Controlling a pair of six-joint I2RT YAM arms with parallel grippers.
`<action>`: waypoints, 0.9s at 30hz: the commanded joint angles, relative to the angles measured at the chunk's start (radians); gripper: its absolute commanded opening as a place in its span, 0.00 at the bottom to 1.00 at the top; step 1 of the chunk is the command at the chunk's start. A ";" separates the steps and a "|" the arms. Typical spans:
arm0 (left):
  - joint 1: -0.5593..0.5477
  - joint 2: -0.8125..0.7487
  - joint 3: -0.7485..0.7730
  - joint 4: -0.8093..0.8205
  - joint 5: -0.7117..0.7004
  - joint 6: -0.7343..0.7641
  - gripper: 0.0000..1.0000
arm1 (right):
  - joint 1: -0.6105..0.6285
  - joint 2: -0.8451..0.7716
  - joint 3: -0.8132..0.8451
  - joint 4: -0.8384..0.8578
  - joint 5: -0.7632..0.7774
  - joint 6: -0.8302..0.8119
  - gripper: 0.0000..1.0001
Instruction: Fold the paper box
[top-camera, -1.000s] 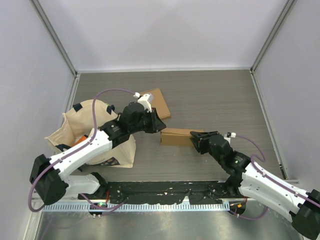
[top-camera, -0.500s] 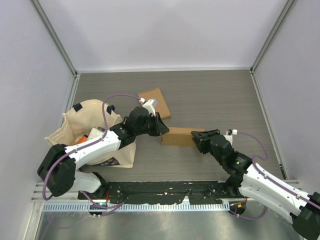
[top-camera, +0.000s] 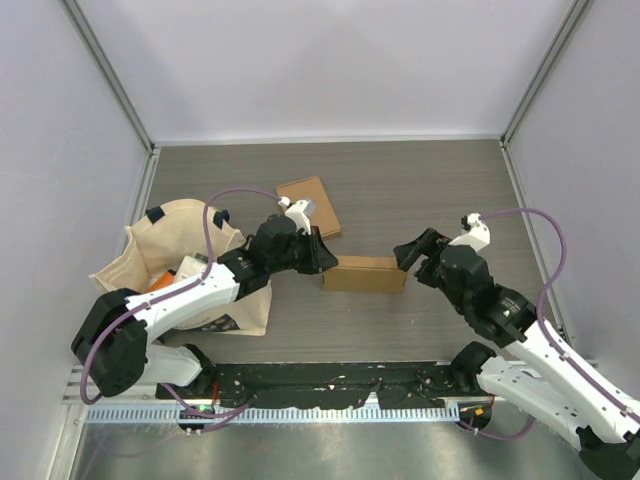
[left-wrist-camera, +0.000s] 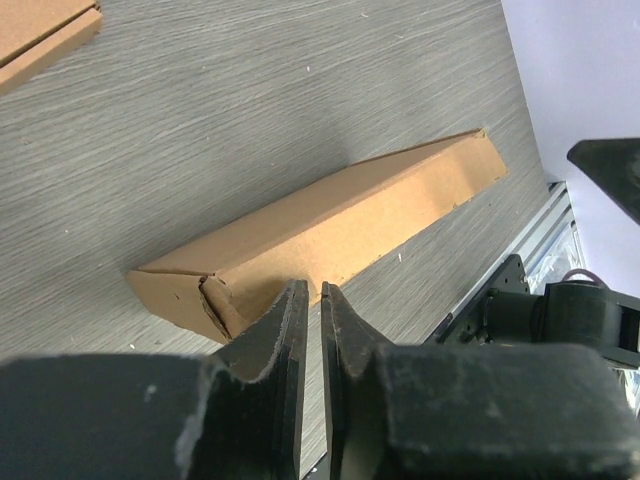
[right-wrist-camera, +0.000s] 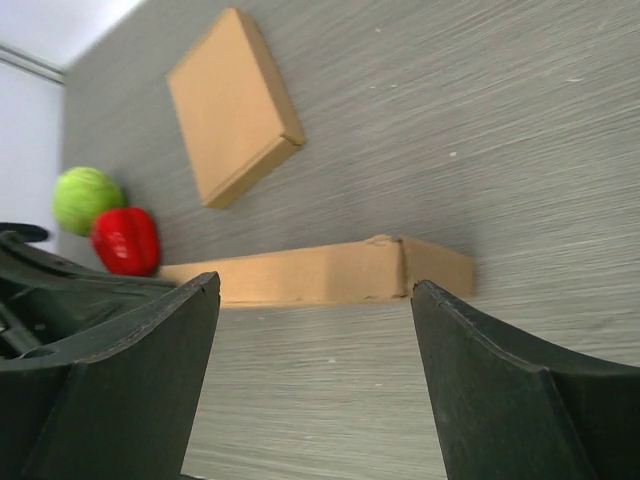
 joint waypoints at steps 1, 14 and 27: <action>0.006 0.009 0.010 -0.095 -0.004 0.037 0.15 | -0.063 0.068 0.049 -0.043 -0.078 -0.243 0.79; 0.005 0.016 0.027 -0.094 0.011 0.032 0.17 | -0.229 0.097 -0.094 0.122 -0.347 -0.279 0.35; 0.156 -0.129 0.116 -0.244 0.135 -0.009 0.42 | -0.238 0.074 -0.172 0.142 -0.340 -0.283 0.17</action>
